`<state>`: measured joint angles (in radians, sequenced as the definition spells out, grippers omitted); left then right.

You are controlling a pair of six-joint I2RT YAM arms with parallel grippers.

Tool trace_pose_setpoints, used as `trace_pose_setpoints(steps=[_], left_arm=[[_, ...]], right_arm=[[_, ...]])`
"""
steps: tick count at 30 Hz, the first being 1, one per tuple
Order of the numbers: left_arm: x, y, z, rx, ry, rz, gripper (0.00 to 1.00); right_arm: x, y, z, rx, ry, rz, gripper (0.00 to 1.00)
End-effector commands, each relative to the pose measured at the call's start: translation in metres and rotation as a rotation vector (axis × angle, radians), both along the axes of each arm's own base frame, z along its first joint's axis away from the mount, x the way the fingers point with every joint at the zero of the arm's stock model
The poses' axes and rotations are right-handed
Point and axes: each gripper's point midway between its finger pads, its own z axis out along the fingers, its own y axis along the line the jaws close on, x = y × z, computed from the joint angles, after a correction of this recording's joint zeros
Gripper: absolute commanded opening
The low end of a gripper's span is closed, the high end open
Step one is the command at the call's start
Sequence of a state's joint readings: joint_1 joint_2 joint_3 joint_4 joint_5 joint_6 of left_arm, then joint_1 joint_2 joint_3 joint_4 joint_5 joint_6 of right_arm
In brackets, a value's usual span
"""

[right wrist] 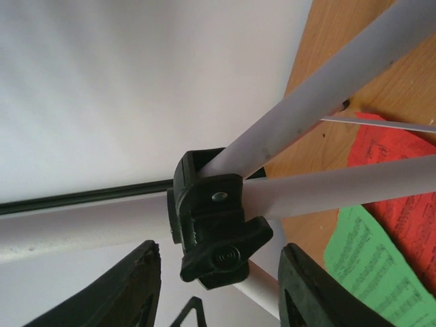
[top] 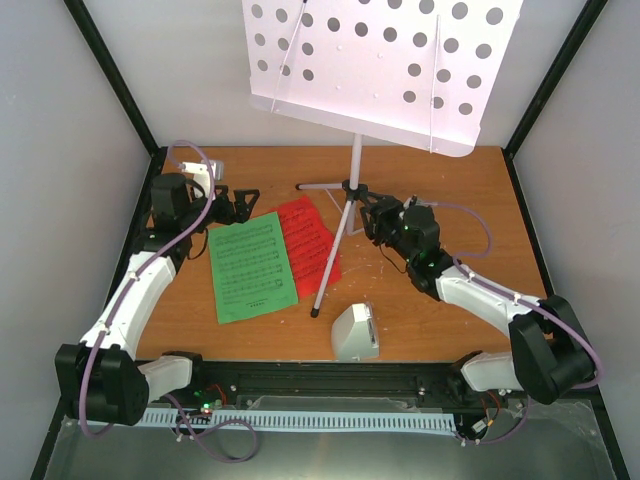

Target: Pack up the instrument practice props

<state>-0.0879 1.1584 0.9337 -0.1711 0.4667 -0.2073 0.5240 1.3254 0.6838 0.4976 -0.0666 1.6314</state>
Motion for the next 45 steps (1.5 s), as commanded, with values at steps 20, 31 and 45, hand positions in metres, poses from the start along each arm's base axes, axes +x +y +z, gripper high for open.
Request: trace_pose_setpoints(steps=[20, 31, 45], left_arm=[[0.002, -0.005, 0.008, -0.001, -0.037, -0.031, 1.00], [0.002, -0.009, 0.005, -0.017, -0.025, -0.050, 0.99], [0.002, -0.008, 0.003, -0.011, -0.022, -0.048, 0.99]], right_arm=[[0.006, -0.009, 0.008, -0.025, -0.034, -0.082, 0.40], [0.012, -0.001, 0.004, -0.039, -0.044, -0.059, 0.18], [0.004, 0.005, 0.002, -0.463, -0.332, 0.053, 0.03]])
